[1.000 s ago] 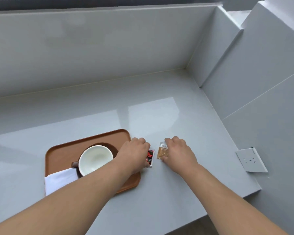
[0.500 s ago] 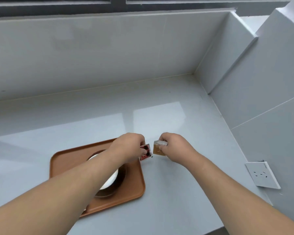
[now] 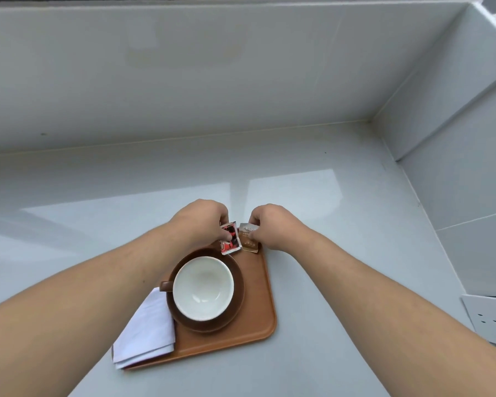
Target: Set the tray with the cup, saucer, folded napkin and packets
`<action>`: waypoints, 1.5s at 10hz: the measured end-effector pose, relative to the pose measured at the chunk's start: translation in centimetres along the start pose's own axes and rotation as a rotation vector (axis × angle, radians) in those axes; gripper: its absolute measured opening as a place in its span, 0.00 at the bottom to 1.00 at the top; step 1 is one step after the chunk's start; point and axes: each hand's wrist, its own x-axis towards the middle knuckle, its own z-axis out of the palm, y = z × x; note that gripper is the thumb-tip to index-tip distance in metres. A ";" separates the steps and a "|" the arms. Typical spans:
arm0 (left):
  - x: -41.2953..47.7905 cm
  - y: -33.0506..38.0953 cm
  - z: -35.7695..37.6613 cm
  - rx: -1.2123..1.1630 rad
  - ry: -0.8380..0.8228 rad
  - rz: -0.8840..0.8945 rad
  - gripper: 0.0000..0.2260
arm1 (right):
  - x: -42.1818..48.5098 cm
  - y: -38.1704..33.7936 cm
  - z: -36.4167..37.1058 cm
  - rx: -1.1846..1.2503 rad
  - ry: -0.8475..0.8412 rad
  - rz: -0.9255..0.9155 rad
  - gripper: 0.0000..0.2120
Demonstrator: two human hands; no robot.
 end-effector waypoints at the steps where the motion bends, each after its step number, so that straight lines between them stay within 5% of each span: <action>1: 0.5 -0.1 -0.3 0.042 -0.005 0.019 0.12 | 0.7 -0.3 -0.1 -0.068 -0.018 0.002 0.03; 4: 1.0 -0.1 0.2 0.125 -0.068 0.023 0.14 | 1.6 -1.2 0.2 -0.297 -0.097 -0.048 0.06; 6: 0.8 -0.1 0.5 0.116 -0.052 -0.013 0.16 | 1.7 -1.1 0.6 -0.399 -0.005 -0.048 0.08; 11: 0.1 -0.7 1.0 0.099 0.006 -0.043 0.18 | 0.7 -0.2 0.8 -0.432 0.052 0.043 0.18; 15: -4.7 -0.6 -3.8 0.043 0.447 0.055 0.23 | -2.9 -4.9 -2.5 -0.284 0.416 -0.195 0.24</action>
